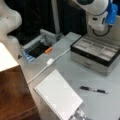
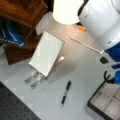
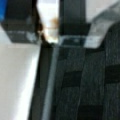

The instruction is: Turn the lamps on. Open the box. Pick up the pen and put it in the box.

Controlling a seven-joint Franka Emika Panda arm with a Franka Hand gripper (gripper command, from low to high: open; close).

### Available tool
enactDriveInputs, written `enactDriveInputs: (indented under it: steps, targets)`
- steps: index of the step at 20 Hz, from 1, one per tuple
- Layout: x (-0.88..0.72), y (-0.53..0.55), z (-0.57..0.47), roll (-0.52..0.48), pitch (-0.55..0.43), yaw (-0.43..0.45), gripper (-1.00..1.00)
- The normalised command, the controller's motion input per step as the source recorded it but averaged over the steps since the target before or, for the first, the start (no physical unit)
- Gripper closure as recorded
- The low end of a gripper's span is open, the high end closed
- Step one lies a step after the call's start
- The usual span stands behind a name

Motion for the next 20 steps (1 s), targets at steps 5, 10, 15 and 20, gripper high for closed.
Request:
enactDriveInputs:
  steps: [5, 10, 15, 20]
  targets:
    - [0.33, 0.3, 0.08, -0.105, 0.096, 0.044, -1.0]
    - [0.25, 0.29, 0.12, -0.089, 0.074, 0.06, -1.0]
    - [0.18, 0.19, 0.14, -0.095, 0.073, 0.069, -1.0]
    - [0.14, 0.19, 0.12, -0.11, 0.076, 0.058, -1.0]
